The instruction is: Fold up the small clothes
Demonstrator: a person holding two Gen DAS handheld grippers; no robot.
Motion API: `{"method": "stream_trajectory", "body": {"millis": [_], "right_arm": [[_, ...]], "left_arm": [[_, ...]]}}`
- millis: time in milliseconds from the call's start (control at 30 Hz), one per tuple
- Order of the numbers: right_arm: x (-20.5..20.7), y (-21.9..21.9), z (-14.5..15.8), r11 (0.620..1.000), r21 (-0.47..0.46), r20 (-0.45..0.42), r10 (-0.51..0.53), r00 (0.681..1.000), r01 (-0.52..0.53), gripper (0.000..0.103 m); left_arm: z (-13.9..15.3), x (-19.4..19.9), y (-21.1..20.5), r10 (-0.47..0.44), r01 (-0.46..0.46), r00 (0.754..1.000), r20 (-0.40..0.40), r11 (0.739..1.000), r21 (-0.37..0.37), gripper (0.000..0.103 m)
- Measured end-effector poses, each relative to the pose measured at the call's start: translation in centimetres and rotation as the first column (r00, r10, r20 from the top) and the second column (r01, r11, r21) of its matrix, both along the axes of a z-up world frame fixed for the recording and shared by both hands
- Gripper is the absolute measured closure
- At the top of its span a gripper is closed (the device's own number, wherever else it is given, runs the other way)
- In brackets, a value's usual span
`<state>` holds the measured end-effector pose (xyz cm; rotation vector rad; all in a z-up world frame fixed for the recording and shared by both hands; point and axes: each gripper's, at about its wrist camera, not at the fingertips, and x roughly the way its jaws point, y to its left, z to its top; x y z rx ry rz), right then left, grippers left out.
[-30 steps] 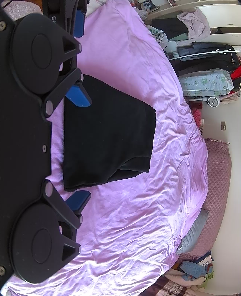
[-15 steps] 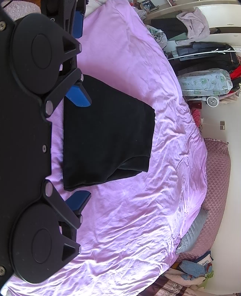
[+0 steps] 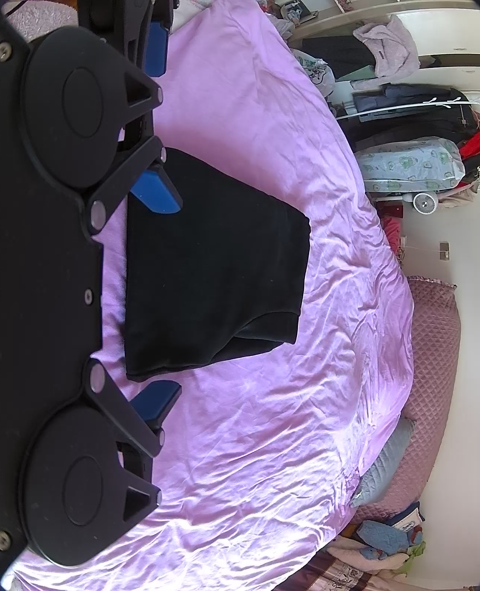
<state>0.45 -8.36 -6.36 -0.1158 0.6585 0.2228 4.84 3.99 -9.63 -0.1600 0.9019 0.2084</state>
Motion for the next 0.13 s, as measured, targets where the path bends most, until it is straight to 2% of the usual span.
{"method": "stream_trajectory", "body": {"millis": [133], "right_arm": [[0.07, -0.15, 0.10, 1.000, -0.004, -0.005, -0.002, 1.000, 0.002, 0.005]], "left_arm": [[-0.03, 0.17, 0.02, 0.000, 0.000, 1.000, -0.007, 1.000, -0.001, 0.039]]}}
